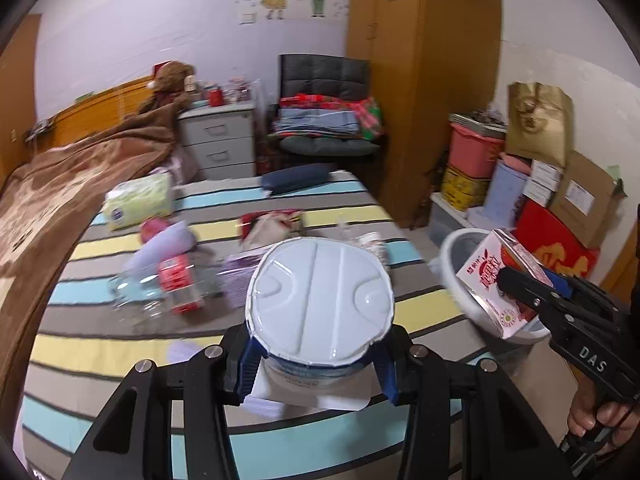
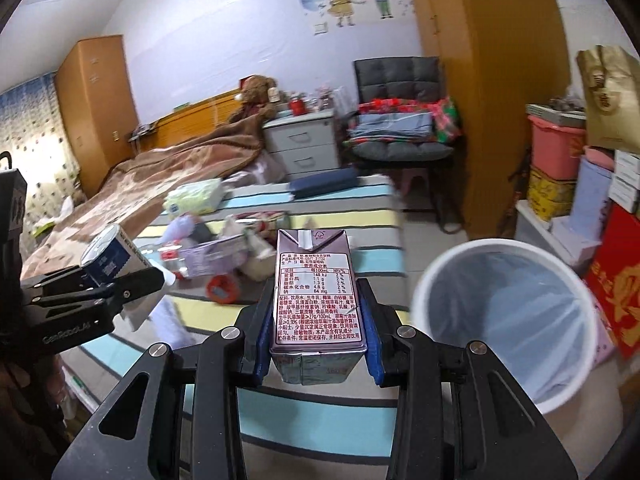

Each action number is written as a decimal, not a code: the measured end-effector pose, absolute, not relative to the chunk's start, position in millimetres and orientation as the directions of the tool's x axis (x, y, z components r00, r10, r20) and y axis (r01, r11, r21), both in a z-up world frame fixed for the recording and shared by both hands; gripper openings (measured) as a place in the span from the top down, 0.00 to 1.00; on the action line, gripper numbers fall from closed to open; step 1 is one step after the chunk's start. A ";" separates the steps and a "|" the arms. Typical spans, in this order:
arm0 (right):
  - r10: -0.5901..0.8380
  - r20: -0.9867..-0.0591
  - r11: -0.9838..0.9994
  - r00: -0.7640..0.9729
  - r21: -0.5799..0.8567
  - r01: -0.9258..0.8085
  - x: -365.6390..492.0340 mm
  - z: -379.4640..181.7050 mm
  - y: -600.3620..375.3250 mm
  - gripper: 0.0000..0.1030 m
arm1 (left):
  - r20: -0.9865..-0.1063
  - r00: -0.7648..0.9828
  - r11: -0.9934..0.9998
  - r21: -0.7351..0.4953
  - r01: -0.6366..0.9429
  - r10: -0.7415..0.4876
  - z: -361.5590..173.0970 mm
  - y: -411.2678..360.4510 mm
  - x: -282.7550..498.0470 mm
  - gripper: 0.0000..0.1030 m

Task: Collect trash
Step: 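Carry the pink carton over the white bin and open the right tool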

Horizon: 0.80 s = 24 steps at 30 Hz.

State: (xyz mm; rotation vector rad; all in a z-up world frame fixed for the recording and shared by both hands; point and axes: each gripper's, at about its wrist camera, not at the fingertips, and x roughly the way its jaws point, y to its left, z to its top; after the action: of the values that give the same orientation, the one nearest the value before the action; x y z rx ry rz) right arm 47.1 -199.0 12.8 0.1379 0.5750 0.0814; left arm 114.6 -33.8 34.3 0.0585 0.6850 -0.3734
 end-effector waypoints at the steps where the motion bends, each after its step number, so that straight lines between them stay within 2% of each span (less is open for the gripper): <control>1: 0.104 -0.533 0.988 0.840 0.155 -0.024 46.2 13.7 -204.8 0.63 | -0.626 0.707 0.925 -0.063 0.374 -0.328 35.8 -43.1 114.3 0.53; 13: -0.061 -0.544 0.981 0.837 0.123 0.151 41.7 14.0 -267.7 0.63 | -0.620 0.640 0.845 -0.071 0.531 -0.454 43.0 -144.5 123.5 0.53; 24: -0.131 -0.619 0.960 0.774 0.116 0.256 48.9 -9.1 -316.8 0.63 | -0.665 0.527 0.770 -0.116 0.627 -0.529 19.2 -225.9 140.7 0.53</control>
State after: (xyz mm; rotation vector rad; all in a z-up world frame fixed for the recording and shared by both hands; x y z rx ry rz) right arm 48.9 -316.8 -9.1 0.1987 0.6529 -0.2111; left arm 140.7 -225.9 19.2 0.1439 0.7436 -0.6941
